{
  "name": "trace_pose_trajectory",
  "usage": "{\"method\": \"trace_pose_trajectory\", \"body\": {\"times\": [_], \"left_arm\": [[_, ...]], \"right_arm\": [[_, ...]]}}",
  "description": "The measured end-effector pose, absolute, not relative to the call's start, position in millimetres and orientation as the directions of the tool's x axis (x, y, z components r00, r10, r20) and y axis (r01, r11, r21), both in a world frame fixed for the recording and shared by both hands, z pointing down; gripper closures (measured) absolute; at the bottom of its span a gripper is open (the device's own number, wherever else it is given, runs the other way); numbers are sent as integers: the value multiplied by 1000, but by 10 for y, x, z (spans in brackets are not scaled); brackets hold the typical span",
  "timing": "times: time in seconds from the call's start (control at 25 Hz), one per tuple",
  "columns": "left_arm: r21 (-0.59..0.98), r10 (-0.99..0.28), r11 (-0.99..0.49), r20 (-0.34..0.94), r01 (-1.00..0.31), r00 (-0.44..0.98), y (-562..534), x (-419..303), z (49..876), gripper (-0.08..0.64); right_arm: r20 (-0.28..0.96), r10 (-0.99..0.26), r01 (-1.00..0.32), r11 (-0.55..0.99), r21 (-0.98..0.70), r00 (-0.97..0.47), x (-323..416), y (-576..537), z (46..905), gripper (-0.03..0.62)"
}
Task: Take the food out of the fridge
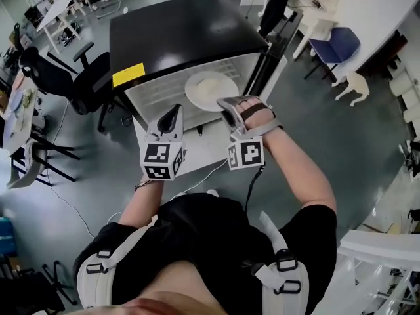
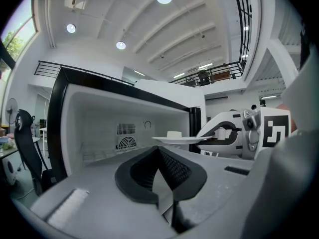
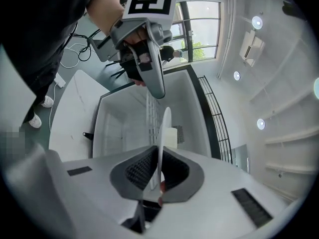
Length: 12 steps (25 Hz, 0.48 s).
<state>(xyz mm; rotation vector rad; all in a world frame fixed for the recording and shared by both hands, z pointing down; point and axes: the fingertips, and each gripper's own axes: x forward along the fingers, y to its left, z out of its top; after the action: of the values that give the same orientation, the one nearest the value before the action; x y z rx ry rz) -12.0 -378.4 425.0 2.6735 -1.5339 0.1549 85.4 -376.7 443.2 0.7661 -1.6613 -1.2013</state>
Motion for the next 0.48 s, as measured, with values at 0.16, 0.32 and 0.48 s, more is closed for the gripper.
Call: {"method": "trace_pose_trajectory", "body": {"times": [0.16, 0.32, 0.48], "left_arm": [[-2, -837, -539, 115, -842, 535, -3825, 13, 4266, 561], [-1, -807, -583, 123, -813, 578, -3846, 199, 4312, 561], [5, -773, -625, 134, -781, 620, -3829, 394, 4376, 561]], "right_arm": [[328, -884, 10, 345, 939, -334, 1043, -3598, 4508, 568], [347, -902, -12, 363, 932, -257, 1292, -3462, 4666, 568], [383, -905, -27, 394, 919, -184, 1554, -3300, 4862, 568]]}}
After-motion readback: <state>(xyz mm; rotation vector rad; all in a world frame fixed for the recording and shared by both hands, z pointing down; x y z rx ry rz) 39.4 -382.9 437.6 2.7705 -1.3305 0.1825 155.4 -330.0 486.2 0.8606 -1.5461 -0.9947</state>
